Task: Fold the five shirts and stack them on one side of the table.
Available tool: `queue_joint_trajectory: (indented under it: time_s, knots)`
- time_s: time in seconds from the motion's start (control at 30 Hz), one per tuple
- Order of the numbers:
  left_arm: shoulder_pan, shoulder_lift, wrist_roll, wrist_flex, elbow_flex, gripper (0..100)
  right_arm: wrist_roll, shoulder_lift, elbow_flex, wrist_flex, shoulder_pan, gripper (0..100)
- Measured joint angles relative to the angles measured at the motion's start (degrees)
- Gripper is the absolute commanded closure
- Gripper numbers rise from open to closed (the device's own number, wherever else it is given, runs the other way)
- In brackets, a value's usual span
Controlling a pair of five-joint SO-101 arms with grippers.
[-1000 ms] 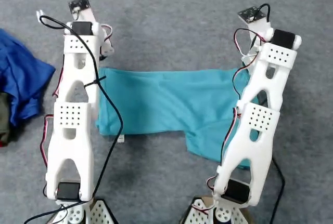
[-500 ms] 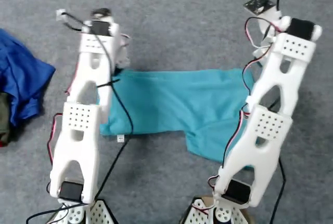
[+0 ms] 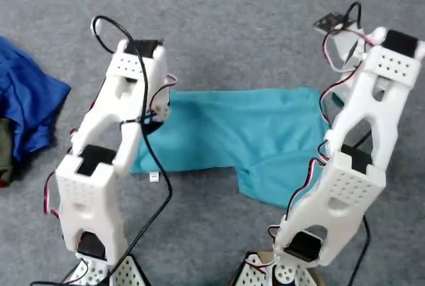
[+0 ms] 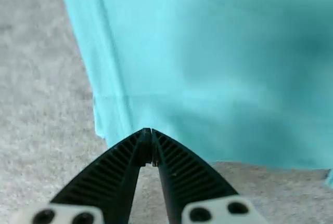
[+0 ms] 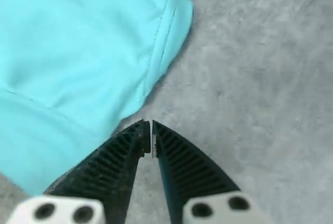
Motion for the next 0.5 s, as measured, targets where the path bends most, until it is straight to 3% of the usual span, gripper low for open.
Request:
queue_joint_trajectory:
  time_s: [0.23, 0.5]
  knots:
    - [-1.3, -1.8, -0.4, -18.4, 16.4, 98, 0.0, 4.2, 10.0, -16.6, -3.4, 96.7]
    - [-7.1, -1.8, -9.5, -28.7, 18.4, 98, 0.0, 11.5, 8.6, -19.4, -4.2, 96.7]
